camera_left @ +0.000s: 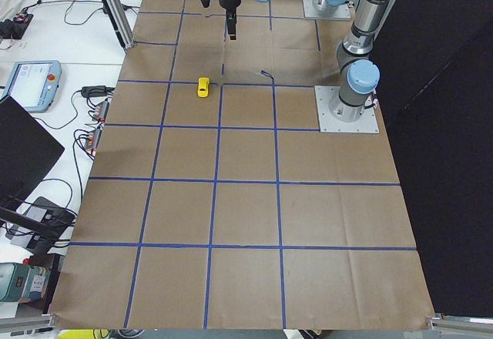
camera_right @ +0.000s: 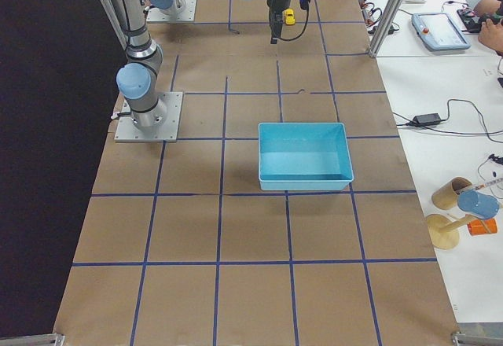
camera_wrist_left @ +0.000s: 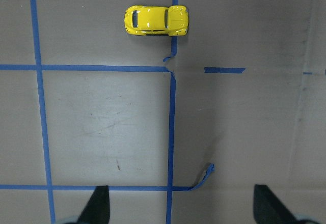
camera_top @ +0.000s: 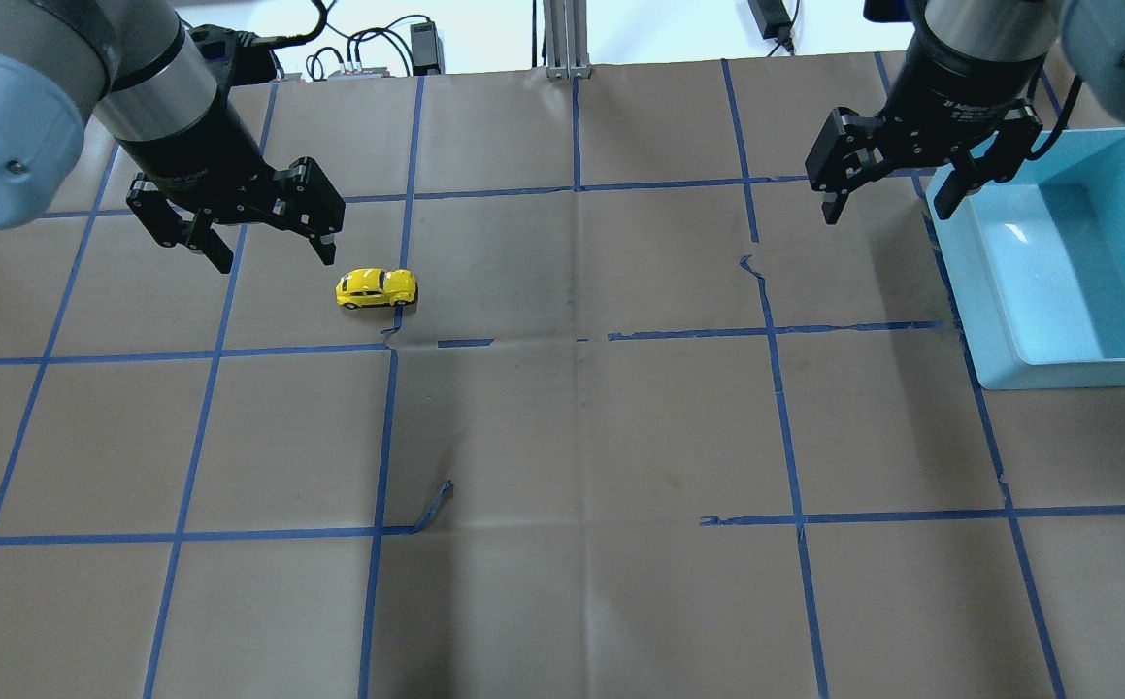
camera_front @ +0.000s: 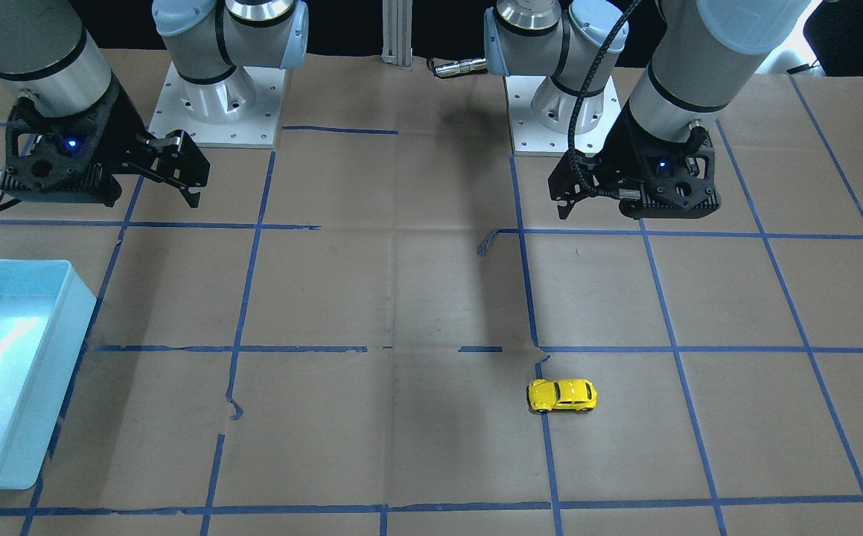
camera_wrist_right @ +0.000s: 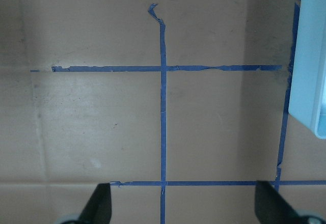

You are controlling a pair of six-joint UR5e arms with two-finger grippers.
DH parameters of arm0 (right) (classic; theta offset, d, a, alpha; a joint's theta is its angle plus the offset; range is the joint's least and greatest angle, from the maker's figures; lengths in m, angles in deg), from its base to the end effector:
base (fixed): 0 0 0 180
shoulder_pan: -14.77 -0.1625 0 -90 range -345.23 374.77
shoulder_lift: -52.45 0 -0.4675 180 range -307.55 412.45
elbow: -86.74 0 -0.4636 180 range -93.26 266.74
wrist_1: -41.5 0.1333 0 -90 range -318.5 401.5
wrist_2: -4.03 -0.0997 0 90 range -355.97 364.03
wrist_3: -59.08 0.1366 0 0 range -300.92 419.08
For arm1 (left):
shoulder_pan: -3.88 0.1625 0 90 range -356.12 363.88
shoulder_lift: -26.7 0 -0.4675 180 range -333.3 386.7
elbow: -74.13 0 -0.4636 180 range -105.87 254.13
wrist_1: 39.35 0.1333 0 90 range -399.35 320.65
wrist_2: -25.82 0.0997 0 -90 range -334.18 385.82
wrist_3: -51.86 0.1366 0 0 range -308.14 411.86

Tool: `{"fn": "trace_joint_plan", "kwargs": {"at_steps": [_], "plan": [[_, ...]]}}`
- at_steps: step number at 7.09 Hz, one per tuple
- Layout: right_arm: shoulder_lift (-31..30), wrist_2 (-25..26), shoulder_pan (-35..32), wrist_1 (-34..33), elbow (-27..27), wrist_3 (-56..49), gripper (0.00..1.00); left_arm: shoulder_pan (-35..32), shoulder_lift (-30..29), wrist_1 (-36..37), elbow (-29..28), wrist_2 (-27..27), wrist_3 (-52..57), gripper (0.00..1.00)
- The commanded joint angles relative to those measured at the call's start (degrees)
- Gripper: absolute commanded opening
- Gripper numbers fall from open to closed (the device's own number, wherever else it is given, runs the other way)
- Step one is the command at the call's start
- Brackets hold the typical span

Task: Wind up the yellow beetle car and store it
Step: 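Lower the left gripper over the yellow beetle car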

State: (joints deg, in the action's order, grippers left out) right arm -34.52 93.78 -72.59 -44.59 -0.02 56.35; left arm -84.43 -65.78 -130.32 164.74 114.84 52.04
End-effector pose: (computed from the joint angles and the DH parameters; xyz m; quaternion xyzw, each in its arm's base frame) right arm 0.1071 -0.5845 0.4883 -0.0007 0.9995 0.0321 0.0037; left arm -0.1187 -0.5767 0.4613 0.0135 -0.9992 -0.0353 0.0091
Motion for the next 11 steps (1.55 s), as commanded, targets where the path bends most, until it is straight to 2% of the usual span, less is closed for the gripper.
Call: {"fn": "trace_joint_plan", "kwargs": {"at_steps": [1, 3, 5, 6, 8, 11], "plan": [[0.04, -0.01, 0.0, -0.04, 0.02, 0.01, 1.0, 0.41, -0.16, 0.1, -0.52, -0.07, -0.01, 0.99], [0.04, 0.08, 0.08, 0.05, 0.02, 0.01, 1.0, 0.59, -0.69, 0.1, -1.31, -0.07, 1.39, 0.99], [0.04, -0.01, 0.0, 0.05, 0.02, 0.01, 1.0, 0.59, -0.07, 0.27, 0.0, -0.42, 12.5, 0.99], [-0.05, -0.01, 0.0, -0.04, 0.02, 0.01, 1.0, 0.59, -1.03, 1.06, -0.17, -0.16, 19.35, 0.99], [0.04, -0.01, 0.0, 0.05, 0.02, 0.01, 1.0, 0.68, -1.65, 1.06, 0.18, -0.07, 44.07, 0.99], [0.04, -0.01, 0.0, 0.05, 0.02, 0.01, 1.0, 0.86, -5.52, 2.2, -1.57, -0.24, 64.86, 0.99]]}}
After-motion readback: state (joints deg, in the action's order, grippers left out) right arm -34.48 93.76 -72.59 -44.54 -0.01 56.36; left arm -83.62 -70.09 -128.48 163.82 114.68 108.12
